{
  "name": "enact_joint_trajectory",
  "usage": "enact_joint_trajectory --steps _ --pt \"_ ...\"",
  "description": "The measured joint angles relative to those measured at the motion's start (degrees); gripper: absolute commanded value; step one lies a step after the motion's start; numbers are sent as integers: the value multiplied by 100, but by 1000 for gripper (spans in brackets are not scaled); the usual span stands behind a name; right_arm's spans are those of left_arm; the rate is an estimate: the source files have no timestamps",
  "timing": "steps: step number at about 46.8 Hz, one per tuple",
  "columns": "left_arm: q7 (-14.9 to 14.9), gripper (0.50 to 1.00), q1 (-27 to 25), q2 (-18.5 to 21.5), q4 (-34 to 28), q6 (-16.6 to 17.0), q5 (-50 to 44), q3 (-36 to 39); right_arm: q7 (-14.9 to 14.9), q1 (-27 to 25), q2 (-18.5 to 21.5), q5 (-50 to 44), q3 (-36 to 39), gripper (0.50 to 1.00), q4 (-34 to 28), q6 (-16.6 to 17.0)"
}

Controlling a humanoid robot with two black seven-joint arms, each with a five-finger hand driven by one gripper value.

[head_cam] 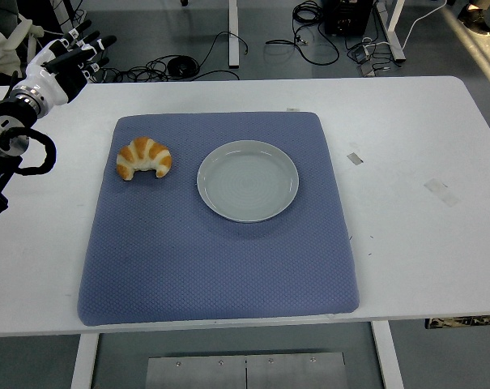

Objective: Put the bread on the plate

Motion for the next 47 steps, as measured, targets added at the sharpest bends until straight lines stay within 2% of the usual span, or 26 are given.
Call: enact_joint_trajectory --steps 11,47 --pt "-92 984 -1 2 6 16 11 -14 0 0 0 0 0 1000 0 0" --pt "-83 984 -28 18 32 20 18 -8 0 0 0 0 0 1000 0 0"
